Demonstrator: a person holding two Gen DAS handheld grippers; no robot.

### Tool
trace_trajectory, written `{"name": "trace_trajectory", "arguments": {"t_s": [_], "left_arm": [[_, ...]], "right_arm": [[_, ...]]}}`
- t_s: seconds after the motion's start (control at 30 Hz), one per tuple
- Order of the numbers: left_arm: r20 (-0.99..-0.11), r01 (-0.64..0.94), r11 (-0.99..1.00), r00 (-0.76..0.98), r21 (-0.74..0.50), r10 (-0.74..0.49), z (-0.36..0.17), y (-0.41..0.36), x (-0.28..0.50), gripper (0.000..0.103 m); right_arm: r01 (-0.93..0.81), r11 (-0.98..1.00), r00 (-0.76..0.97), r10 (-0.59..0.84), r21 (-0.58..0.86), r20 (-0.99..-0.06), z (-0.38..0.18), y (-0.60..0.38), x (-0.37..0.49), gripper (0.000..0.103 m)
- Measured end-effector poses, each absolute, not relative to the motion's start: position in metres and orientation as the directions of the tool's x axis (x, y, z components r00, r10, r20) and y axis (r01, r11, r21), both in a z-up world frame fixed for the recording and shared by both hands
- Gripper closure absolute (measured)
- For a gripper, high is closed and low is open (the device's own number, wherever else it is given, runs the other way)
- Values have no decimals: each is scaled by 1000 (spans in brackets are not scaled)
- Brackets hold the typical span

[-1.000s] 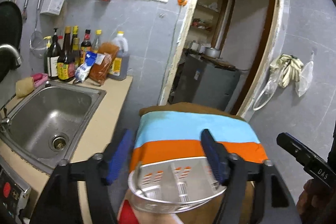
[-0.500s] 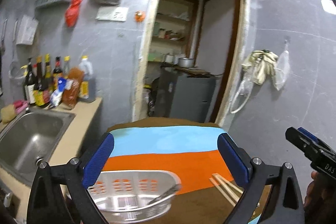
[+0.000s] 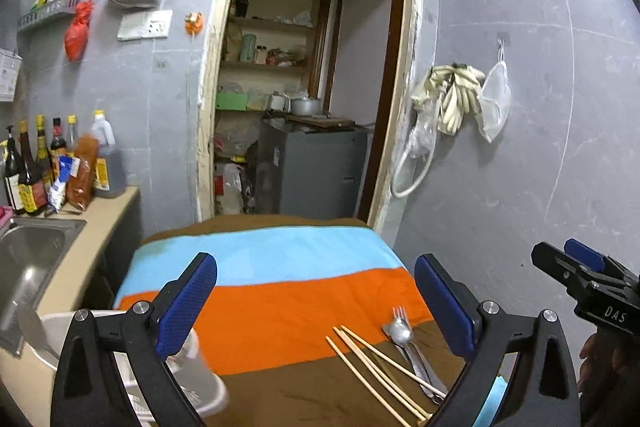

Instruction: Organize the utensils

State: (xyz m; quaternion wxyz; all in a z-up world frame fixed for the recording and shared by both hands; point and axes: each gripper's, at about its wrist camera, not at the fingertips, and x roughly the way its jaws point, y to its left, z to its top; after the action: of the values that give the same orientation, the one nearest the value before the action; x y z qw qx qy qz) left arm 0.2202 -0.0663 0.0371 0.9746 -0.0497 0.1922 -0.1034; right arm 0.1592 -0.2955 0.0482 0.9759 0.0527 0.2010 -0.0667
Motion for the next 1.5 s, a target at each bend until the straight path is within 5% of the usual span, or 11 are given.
{"name": "trace_trajectory", "arguments": {"t_s": [0.6,0.73,0.9,0.97,1.17,1.5], "left_arm": [[-607,95,972,767,-214,-208,-80,-107,274,4],[-656,86,967,720,-238,-226,-99,-108,289,23],[-722,91,956,636,-280,-272,-125,-110,307,52],[-739,99,950,607,-295,-292,-133,-114,313,63],[-761,116,951,575,-286,-299,-143,-123,322,76],[-765,134,926,528,-354,-369,-148,-117,341,81]], "right_arm": [[74,986,830,22,150,-557,-70,-354,219,4],[29,984,809,81,177,-582,-95,-355,237,5],[-27,980,766,148,199,-626,-122,-348,261,22],[-44,977,751,170,208,-638,-131,-345,268,41],[-116,968,702,239,224,-671,-149,-330,282,60],[-260,931,630,365,257,-685,-157,-314,313,72]]}}
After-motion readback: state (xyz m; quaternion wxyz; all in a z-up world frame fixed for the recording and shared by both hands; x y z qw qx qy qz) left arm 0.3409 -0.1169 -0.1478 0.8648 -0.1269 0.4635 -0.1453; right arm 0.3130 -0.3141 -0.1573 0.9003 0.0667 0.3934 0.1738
